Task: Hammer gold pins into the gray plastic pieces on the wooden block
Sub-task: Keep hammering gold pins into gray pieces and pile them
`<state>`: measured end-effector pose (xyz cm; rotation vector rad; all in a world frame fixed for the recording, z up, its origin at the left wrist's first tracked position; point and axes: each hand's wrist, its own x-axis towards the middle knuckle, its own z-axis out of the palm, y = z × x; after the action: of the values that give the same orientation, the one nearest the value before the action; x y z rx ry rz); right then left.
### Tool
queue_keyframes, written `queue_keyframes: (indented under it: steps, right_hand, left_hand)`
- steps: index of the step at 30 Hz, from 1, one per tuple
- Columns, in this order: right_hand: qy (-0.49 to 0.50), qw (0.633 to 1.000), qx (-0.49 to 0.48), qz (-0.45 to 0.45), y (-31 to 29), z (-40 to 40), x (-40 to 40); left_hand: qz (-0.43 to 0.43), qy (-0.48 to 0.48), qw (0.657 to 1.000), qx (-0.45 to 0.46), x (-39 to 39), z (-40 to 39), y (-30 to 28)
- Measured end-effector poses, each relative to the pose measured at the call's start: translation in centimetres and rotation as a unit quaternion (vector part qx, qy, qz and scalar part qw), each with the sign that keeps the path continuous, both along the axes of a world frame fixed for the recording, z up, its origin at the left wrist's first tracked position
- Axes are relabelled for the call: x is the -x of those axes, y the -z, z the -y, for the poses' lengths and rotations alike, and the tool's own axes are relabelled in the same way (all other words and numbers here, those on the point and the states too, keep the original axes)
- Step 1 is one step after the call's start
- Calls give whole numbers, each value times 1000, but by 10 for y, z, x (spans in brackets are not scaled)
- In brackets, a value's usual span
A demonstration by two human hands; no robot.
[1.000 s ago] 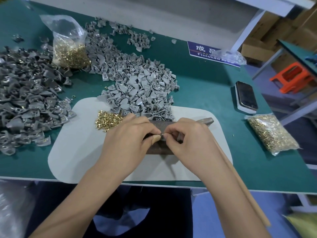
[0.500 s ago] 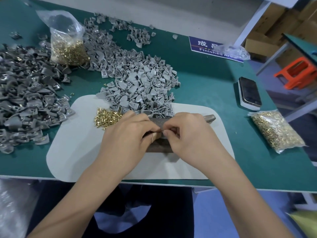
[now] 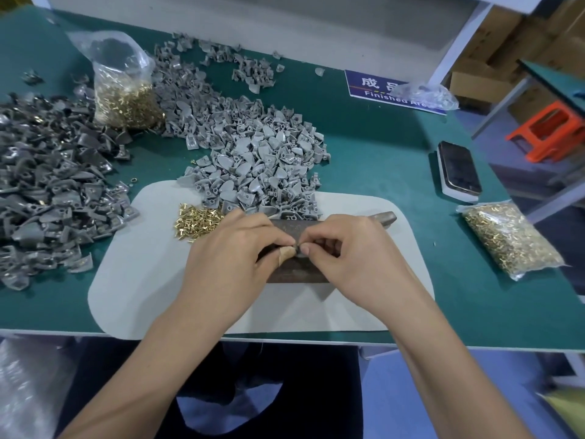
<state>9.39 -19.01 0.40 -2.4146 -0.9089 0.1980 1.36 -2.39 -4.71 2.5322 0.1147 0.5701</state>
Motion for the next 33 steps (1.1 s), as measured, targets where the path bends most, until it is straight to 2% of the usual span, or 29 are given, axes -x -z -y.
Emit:
queue_keyframes:
  steps: [3,7,11,14,16,17,19,21,24,25,27,28,30,31,33]
  right_hand:
    - [6,1000,-22,1,4,2,1]
    - [15,998,-27,46,12,1,4]
    - [0,993,-89,73,24,10,7]
    - [91,966,-130,205,35,38,-3]
    - [208,940,-43,268,42,59,-10]
    - [256,935,30,246,47,66,-11]
    - [282,937,145,145,57,76,-11]
    - [273,946,154,86,59,79,-12]
    - [292,941,146,94,49,80,-12]
    - [301,937,138,112,45,82,-10]
    - [295,945,51,134,36,81,-2]
    - [278,954,-15,113,31,79,3]
    - [227,966,-124,12,21,72,13]
    - [193,968,-153,-39,17,70,18]
    - [136,976,-152,-76,14,66,25]
  left_hand:
    - [-1,-2,1000,4,0,0,-1]
    - [-9,-8,1000,2,0,1,-2]
    - [-9,-13,1000,-7,0,3,-4]
    - [-9,-8,1000,-18,-2,3,-6]
    - [-8,-7,1000,-19,-2,3,-5]
    - [-8,-7,1000,-18,-2,2,-5]
    - [-8,-8,1000,-18,-2,1,-3]
    - [-9,-5,1000,-16,-2,1,-3]
    - [-7,-5,1000,-18,-2,1,-4]
    - [-9,-5,1000,-18,-2,2,-4]
    - [-11,-3,1000,-22,-2,2,-4]
    - [-10,-3,1000,-26,-2,2,-4]
    - [-10,-3,1000,-29,-2,2,-5]
    - [-9,-4,999,-31,-2,3,-5]
    - [-6,-4,999,-34,-2,3,-6]
